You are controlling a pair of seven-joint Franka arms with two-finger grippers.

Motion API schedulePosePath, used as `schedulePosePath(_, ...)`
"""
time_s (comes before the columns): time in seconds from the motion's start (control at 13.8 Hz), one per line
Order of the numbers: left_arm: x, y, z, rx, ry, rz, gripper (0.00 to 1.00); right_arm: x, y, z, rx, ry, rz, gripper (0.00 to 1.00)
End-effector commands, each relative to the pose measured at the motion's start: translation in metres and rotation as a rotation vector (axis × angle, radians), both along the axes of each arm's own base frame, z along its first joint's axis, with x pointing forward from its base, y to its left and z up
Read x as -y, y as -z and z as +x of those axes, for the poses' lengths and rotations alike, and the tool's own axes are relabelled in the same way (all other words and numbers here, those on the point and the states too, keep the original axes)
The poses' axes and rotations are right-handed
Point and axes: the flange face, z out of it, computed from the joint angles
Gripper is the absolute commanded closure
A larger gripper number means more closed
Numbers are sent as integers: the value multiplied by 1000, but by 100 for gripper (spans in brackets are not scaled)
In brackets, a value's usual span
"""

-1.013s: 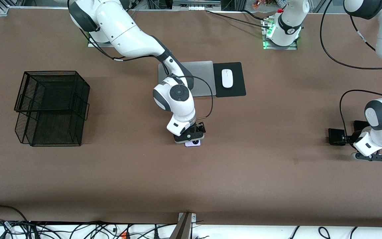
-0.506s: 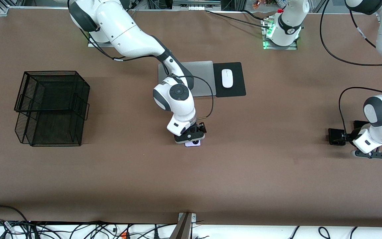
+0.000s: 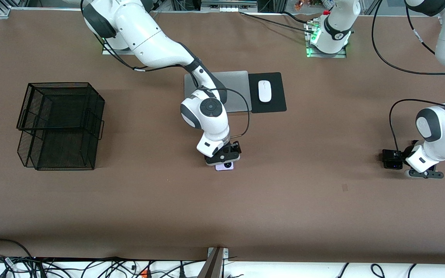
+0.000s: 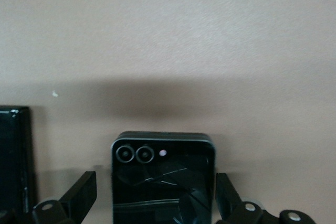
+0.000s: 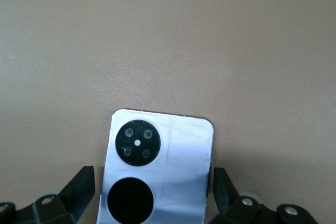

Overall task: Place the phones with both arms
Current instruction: 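Grasp the black flip phone with the left gripper while the right gripper lifts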

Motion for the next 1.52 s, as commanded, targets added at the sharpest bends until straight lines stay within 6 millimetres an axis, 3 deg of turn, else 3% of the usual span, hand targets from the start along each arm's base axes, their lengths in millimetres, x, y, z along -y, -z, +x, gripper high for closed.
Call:
schedulePosePath(0.0,-5,-10,-10,18,-9,0,0,-5,1,3,28,9,-1,0)
schedulePosePath(0.51,-1,-6,-9,17,-20,-1,0,-3,7,1,30,4,-12,3)
schedulePosePath(0.8,2,-1,-9,22,-18,-2,0,-4,7,2,47,-10,-18,91)
schedulePosePath(0.87,2,-1,-9,22,-18,-2,0,-5,6,1,46,-13,-20,100)
schedulePosePath(1.01,3,-1,-9,22,-17,-2,0,-3,-2,4,45,-8,-23,100)
schedulePosePath(1.09,3,-1,-9,20,-15,-2,1,-1,-17,7,36,1,-40,100)
schedulePosePath(1.16,4,-1,-9,19,-14,-2,12,6,-31,10,9,15,-85,100)
schedulePosePath(1.23,5,-1,-9,17,-11,-3,27,13,-64,14,-5,39,-111,100)
schedulePosePath(1.3,5,-1,-8,19,-11,-2,35,23,-101,21,-20,76,-106,100)
schedulePosePath(1.45,3,-2,-8,18,-12,-1,44,55,-160,34,-83,162,-74,100)
